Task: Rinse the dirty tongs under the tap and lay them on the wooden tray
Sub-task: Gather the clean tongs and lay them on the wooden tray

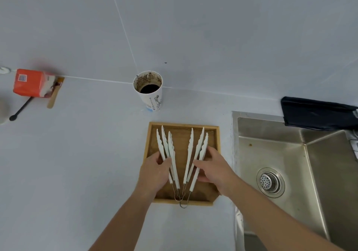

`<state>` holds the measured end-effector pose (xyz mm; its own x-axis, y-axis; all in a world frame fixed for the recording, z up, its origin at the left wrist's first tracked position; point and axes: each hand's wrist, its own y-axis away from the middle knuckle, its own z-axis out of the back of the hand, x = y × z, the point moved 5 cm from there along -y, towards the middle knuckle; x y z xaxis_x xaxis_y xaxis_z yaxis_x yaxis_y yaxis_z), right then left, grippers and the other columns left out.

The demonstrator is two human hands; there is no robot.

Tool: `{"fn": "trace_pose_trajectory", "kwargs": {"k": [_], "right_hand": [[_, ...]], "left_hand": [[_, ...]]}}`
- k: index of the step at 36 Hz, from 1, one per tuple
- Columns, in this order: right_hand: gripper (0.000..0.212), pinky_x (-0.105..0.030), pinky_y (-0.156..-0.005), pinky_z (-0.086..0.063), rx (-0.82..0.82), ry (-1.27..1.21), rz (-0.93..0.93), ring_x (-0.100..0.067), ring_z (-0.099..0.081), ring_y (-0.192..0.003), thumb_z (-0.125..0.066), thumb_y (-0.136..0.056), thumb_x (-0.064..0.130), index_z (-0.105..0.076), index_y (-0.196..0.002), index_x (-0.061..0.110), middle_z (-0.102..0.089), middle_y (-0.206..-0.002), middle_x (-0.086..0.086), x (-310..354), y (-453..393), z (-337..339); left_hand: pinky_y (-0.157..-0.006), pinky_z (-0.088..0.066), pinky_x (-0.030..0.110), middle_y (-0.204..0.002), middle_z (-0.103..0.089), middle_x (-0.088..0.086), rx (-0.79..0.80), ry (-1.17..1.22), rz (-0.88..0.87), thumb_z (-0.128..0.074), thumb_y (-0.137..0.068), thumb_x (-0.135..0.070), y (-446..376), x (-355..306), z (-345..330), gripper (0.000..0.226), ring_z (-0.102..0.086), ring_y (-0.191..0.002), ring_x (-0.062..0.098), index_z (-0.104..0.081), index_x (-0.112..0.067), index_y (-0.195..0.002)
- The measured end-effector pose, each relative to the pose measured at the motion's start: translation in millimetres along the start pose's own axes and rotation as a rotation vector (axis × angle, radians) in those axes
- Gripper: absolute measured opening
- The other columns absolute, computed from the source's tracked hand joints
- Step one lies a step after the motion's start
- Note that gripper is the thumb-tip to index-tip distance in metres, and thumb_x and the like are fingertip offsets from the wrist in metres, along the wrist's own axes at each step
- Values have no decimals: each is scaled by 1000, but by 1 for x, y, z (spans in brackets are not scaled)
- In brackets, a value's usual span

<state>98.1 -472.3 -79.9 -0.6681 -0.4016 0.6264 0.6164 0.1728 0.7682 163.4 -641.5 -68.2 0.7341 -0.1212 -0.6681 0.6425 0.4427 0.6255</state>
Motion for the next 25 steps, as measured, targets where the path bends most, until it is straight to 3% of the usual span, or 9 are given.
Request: {"fn": "trace_pose_trajectory", "kwargs": {"k": [3, 5, 9, 12, 15, 18, 25], "right_hand": [[67, -33, -77, -64, 2, -7, 19, -16, -72, -99, -67, -94, 9, -37, -150, 31, -71, -114, 3, -3, 2, 5], [68, -22, -66, -60, 7, 22, 39, -12, -71, -93, -66, -94, 8, -37, -150, 32, -71, -106, 7, -2, 6, 9], [68, -33, -86, -60, -6, 121, 72, -15, -68, -101, -66, -95, 13, -36, -153, 33, -70, -110, 3, -5, 11, 14], [76, -36, -86, -62, 6, 114, 54, -18, -69, -101, -67, -94, 11, -31, -156, 32, -69, -113, -1, -13, 13, 13], [86, -31, -77, -63, 27, 85, 57, -17, -73, -98, -70, -91, 6, -24, -158, 37, -71, -113, 1, -17, 15, 6], [94, -31, -77, -63, 16, 84, 90, -16, -74, -95, -71, -89, 2, -20, -157, 44, -72, -111, 3, -17, 15, -1], [96, -39, -78, -64, -64, -20, 122, -18, -73, -97, -70, -87, -7, -23, -157, 40, -69, -112, -1, -12, 7, -7]], "left_hand": [[-87, -50, 26, -116, -62, -14, -23, -43, -27, -55, -100, -31, 1, 0, 7, 35, -59, -92, 5, -57, -25, -135], [-93, -47, 29, -116, -60, -13, -44, -59, -47, -58, -100, -28, 2, 1, 11, 39, -56, -97, 6, -54, -23, -138], [-93, -48, 27, -116, -62, -13, -60, -84, -82, -64, -96, -24, 3, 5, 11, 46, -61, -100, 7, -52, -23, -141], [-100, -50, 34, -127, -65, -7, -63, -82, -80, -67, -94, -24, 4, 7, 9, 51, -64, -106, 10, -51, -24, -142], [-94, -49, 26, -128, -66, -5, -59, -57, -97, -68, -93, -21, 6, 6, 6, 52, -62, -100, 7, -51, -23, -143], [-82, -45, 16, -128, -66, -6, -69, -35, -108, -69, -93, -20, 6, 5, 3, 54, -60, -96, 4, -51, -23, -143], [-84, -48, 20, -123, -62, -12, -79, 19, -120, -67, -95, -21, 3, 8, 3, 54, -57, -97, 2, -49, -27, -145]]}}
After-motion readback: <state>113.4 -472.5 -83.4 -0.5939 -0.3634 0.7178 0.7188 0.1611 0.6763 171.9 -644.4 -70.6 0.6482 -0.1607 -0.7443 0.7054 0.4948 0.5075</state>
